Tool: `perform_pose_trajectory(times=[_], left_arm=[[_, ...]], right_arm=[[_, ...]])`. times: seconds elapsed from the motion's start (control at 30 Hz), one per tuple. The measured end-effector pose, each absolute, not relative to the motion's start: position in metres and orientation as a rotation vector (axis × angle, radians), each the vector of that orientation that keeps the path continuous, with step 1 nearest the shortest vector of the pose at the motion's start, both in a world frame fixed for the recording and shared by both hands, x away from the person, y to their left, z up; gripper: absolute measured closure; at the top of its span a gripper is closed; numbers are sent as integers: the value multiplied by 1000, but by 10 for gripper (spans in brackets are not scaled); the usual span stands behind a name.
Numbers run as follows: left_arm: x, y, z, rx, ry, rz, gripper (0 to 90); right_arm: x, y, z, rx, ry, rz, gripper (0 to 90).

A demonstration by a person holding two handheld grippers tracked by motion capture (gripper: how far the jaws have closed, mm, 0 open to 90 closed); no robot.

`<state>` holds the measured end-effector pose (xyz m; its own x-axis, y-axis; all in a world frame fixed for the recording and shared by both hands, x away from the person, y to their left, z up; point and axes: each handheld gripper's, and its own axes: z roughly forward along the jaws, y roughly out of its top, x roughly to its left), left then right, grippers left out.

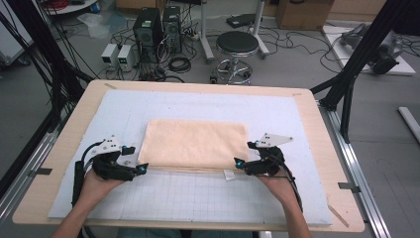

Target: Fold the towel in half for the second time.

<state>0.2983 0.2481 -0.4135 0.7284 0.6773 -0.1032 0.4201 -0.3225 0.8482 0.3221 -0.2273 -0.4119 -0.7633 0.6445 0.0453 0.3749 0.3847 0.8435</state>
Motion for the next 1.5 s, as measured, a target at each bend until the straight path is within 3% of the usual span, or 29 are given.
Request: perform_pose_trajectory(times=[0.2,1.5], left_arm=[[292,250,-412,1957,848,355,104],[256,257,-410,1969,836,376,103]], right_arm=[[315,-228,-411,894,2336,1325,161],[273,-260,-413,925,2268,1304,158]])
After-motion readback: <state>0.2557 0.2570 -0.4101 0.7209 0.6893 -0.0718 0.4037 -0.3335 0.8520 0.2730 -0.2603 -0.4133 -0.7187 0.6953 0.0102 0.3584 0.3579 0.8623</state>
